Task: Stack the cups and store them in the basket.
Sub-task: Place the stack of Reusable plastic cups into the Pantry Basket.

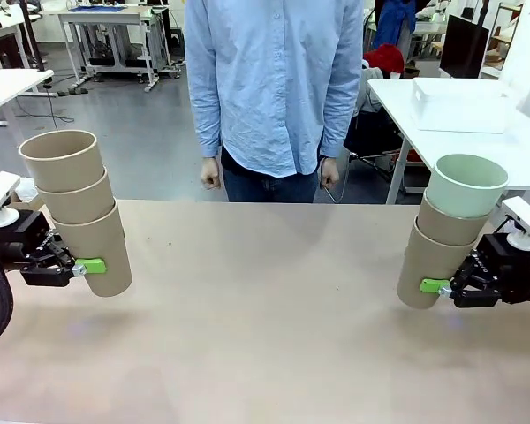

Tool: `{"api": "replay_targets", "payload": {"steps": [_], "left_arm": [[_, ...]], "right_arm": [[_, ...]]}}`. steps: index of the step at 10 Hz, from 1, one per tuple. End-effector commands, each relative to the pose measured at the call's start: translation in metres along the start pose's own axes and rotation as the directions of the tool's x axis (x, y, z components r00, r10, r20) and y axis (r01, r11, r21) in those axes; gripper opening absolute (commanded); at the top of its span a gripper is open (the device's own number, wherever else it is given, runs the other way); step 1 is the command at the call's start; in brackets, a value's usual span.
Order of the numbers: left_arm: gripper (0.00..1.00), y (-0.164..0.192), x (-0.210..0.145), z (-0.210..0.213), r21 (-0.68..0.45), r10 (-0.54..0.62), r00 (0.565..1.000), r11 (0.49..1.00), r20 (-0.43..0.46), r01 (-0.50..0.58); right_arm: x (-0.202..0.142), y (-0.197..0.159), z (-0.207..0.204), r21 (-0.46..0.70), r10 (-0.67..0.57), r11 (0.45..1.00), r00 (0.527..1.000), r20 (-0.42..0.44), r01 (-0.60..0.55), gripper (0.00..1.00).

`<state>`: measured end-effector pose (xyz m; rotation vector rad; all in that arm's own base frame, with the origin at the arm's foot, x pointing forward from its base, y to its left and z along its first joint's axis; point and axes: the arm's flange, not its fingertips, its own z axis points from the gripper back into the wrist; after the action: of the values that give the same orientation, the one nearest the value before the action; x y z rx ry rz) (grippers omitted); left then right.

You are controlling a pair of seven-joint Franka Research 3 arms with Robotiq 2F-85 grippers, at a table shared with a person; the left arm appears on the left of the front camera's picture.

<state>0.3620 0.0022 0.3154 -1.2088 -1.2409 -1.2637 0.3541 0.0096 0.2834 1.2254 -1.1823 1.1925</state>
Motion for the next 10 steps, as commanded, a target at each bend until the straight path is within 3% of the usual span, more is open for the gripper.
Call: {"api": "replay_targets", "payload": {"steps": [1,10], "left_arm": [[0.85,-0.0002,0.0027,-0.0002,-0.003,-0.009,1.0,1.0,0.005,0.009],[0.85,-0.0002,0.0027,-0.0002,-0.003,-0.009,1.0,1.0,0.005,0.009]], "right_arm": [[0.0036,-0.0031,-0.0027,-0.016,0.01,1.0,1.0,0.013,-0.01,0.83],[0.0036,-0.0031,-0.0027,-0.016,0.01,1.0,1.0,0.013,-0.01,0.83]]}}
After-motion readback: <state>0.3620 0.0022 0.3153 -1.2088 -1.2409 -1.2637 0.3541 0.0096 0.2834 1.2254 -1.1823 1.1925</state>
